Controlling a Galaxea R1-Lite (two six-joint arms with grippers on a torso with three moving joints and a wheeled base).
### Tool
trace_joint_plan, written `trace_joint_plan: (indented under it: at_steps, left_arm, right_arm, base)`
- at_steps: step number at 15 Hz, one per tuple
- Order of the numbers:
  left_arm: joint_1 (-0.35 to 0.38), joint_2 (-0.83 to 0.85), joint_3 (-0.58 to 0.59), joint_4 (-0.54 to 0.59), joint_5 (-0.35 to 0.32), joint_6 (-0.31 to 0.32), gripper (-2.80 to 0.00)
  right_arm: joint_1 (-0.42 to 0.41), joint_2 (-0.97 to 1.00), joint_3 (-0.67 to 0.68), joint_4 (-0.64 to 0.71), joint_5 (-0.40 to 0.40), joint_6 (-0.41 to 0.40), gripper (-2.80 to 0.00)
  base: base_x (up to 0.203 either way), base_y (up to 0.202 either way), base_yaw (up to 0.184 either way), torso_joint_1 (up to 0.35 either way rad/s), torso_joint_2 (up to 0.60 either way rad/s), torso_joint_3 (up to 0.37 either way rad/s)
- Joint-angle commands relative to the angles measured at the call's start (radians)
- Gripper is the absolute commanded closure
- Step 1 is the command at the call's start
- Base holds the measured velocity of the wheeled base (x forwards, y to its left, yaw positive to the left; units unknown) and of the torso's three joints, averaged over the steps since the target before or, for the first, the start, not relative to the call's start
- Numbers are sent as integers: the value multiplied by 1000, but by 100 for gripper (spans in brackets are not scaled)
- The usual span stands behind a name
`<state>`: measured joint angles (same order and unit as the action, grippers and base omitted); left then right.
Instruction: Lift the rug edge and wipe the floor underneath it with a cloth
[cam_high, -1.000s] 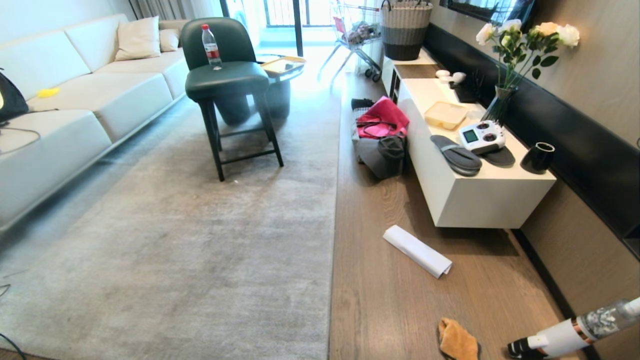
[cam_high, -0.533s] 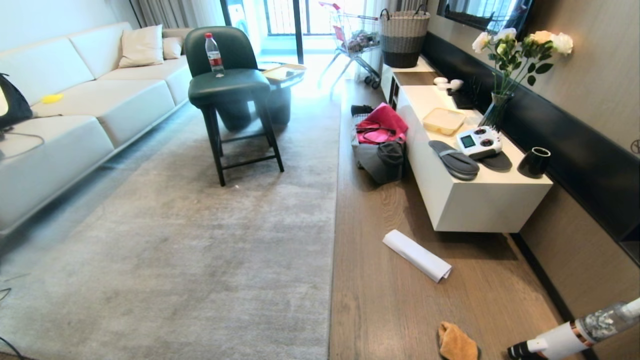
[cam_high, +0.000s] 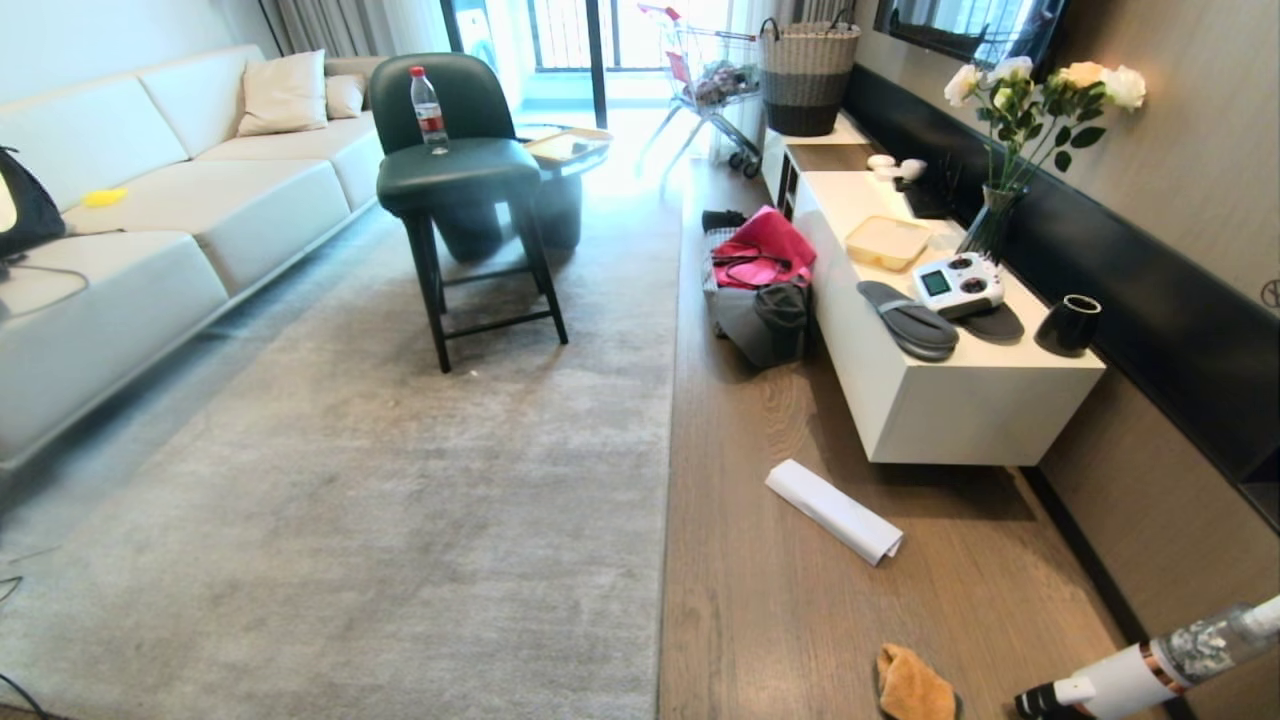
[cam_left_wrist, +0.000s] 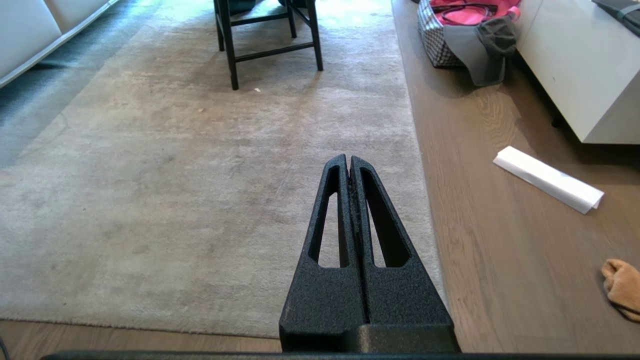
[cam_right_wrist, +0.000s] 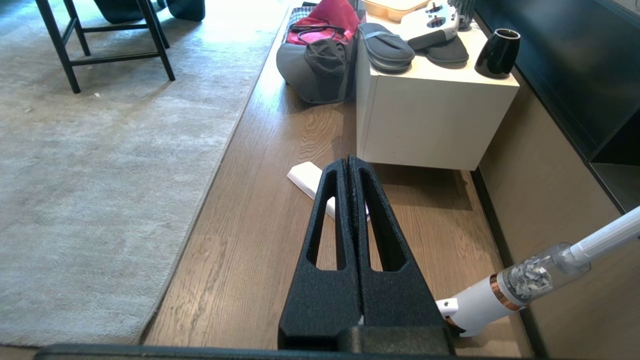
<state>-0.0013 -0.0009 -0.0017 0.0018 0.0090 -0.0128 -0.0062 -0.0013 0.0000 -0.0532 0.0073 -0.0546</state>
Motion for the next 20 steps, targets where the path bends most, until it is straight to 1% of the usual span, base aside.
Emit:
trace_joint_plan:
  at_steps: [1,20]
  left_arm:
    - [0,1,0,0,0,0,0]
    - [0,1,1,0,1,-1,0]
  right_arm:
    - [0,1,0,0,0,-1,0]
    - [0,1,0,0,0,-1,0]
  base:
    - [0,0,0,0,0,0]
    - [0,0,0,0,0,0]
